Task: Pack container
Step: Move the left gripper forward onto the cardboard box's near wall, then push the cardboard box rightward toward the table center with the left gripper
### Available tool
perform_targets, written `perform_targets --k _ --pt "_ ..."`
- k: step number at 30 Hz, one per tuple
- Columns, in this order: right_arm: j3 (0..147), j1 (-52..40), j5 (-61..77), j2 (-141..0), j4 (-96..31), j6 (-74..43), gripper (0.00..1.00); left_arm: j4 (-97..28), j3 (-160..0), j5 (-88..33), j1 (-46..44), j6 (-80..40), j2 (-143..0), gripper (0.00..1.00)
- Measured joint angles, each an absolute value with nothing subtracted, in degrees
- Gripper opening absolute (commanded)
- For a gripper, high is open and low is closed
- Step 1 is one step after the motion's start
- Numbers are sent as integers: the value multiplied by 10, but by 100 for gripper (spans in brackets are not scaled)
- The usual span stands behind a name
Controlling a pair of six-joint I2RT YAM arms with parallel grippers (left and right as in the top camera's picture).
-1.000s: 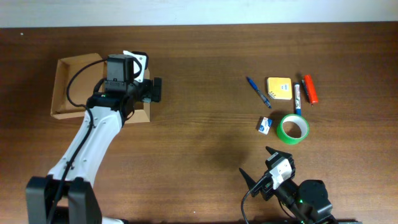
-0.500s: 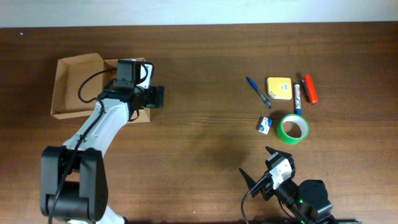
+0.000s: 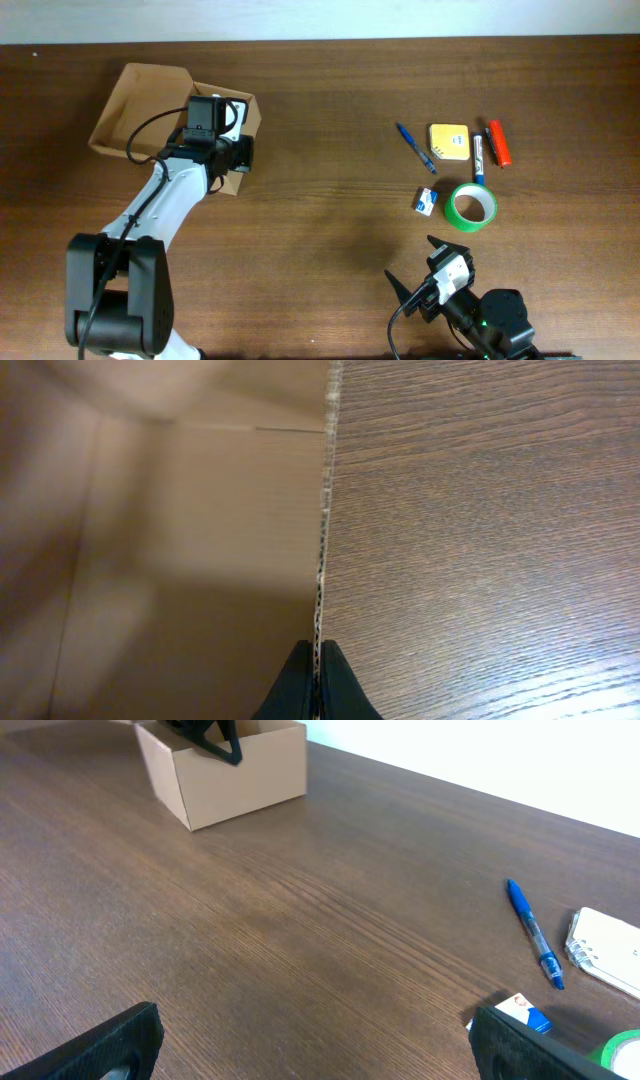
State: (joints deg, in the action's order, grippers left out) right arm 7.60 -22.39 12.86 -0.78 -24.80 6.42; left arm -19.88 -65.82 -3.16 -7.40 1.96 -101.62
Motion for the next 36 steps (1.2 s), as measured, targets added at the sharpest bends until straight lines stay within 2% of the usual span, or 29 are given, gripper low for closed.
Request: perform_targets --k 7,16,20,26,36 --pt "76 -224 129 -8 -248 64 99 -203 -667 -30 -95 32 -1016 2" --pt "76 -224 129 -8 -248 64 99 -229 -682 -32 -184 119 -977 2" --pt "76 -224 129 -8 -248 64 99 -234 -685 -51 -214 197 -958 2" --pt "76 -224 129 -8 -248 65 99 -278 -687 -151 -235 355 -958 2" --pt "76 -224 129 -8 -248 64 99 -362 -688 -246 -238 498 -958 2"
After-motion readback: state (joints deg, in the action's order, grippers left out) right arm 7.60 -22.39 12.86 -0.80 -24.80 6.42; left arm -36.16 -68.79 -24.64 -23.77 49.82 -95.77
